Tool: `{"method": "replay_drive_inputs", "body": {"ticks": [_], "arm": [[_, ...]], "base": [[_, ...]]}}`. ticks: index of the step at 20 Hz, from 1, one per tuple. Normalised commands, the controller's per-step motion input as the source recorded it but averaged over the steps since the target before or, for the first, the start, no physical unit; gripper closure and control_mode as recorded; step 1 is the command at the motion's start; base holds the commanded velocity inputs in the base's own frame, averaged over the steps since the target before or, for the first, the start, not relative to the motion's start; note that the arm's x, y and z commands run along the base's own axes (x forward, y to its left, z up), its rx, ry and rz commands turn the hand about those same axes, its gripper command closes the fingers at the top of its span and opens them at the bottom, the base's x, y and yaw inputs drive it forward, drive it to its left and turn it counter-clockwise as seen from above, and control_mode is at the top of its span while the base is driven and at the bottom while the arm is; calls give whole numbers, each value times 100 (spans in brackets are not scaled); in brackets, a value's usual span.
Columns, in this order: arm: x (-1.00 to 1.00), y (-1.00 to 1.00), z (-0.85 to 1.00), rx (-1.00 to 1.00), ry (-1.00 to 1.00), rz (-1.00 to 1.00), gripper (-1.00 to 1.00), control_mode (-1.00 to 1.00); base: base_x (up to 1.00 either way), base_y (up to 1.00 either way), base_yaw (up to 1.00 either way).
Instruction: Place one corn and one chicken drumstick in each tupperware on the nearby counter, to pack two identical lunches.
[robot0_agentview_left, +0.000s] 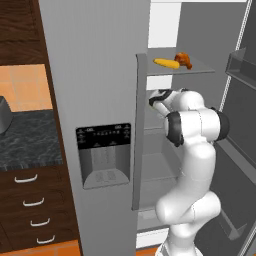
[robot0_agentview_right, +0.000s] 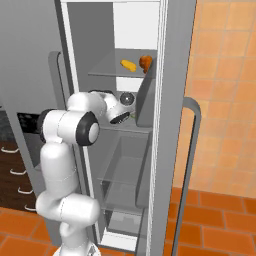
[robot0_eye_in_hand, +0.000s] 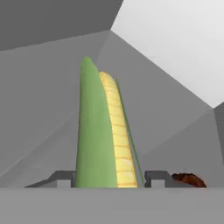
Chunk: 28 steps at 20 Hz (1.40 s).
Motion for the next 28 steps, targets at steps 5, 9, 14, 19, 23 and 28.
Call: {"method": "replay_drive_inputs", "body": {"ticks": [5,9,14,19,23,28], "arm": [[-63,27,36,-3,-23,0,100,-100],[-98,4,6,1,0,0,100,-100],[-86,0,74,7,0,0,100,-100],[-94,0,98,11,7,-6,100,-100],[-66,0,100,14,38,-13,100,-100],[-41,0,100,14,58,-14,100,-100]], "base": [[0,0,0],[0,0,0],[0,0,0],[0,0,0],[0,0,0],[0,0,0]]}}
